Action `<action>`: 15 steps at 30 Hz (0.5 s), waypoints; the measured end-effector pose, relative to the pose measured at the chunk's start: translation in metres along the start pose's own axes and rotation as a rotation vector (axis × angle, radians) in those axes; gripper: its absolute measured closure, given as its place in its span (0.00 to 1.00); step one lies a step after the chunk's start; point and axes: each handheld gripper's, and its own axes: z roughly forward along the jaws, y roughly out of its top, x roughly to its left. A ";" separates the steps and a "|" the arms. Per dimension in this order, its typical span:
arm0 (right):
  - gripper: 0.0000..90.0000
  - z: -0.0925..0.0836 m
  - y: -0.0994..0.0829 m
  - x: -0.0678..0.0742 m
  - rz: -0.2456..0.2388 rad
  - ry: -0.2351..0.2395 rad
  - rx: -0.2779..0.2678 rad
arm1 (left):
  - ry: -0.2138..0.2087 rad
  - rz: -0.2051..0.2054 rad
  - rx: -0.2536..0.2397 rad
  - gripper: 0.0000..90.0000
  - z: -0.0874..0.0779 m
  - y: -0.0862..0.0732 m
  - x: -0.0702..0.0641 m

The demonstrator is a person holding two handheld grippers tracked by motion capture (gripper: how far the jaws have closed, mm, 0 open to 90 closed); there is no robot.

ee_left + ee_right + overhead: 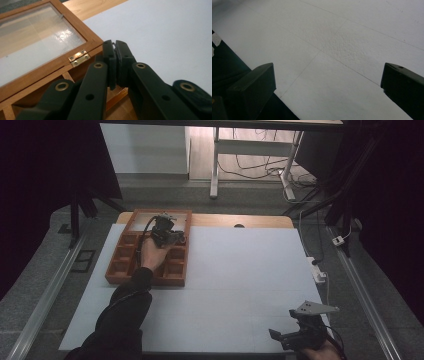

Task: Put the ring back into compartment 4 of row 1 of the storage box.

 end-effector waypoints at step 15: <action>0.00 0.000 0.000 0.000 -0.006 0.003 0.002 | 0.029 -0.005 0.071 0.97 0.015 -0.010 0.002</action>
